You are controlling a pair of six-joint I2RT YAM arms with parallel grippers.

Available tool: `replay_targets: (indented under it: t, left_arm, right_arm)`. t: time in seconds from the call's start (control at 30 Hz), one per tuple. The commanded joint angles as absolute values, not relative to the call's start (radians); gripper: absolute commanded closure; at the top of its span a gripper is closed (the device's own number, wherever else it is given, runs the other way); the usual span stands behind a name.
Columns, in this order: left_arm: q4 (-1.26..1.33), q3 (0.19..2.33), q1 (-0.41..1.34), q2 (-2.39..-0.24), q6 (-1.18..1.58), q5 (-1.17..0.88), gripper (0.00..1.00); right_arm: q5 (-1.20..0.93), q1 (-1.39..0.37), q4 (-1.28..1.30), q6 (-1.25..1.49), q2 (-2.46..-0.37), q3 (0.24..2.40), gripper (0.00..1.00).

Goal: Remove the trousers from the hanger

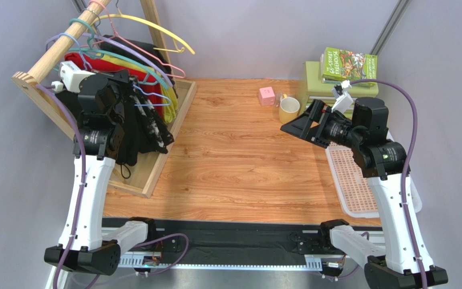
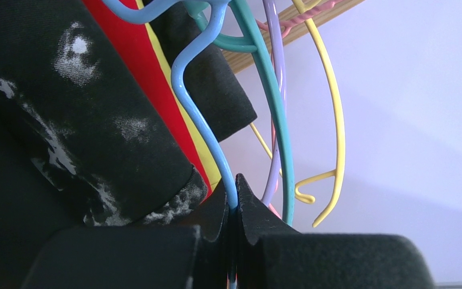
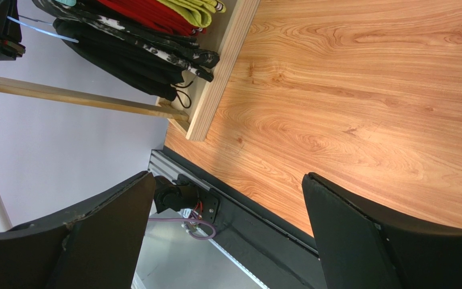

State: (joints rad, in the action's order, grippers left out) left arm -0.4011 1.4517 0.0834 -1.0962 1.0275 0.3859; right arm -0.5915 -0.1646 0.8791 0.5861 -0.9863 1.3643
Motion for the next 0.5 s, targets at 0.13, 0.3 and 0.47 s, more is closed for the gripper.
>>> replay_targets:
  t: [0.13,0.3,0.47]
  left_arm:
    - [-0.365,1.515,0.077,-1.049,0.982,0.354,1.0]
    - [-0.35,1.546,0.077,-1.028,0.951,0.321,1.0]
    - [-0.35,1.607,0.077,-1.025,0.87,0.299,1.0]
  right_arm:
    - [-0.595,-0.161,0.868,0.578,-0.976,1.384,0.0]
    - [-0.6,-0.163,0.865,0.58,-0.982,1.385,0.0]
    - [-0.607,-0.161,0.861,0.584,-0.988,1.388,0.0]
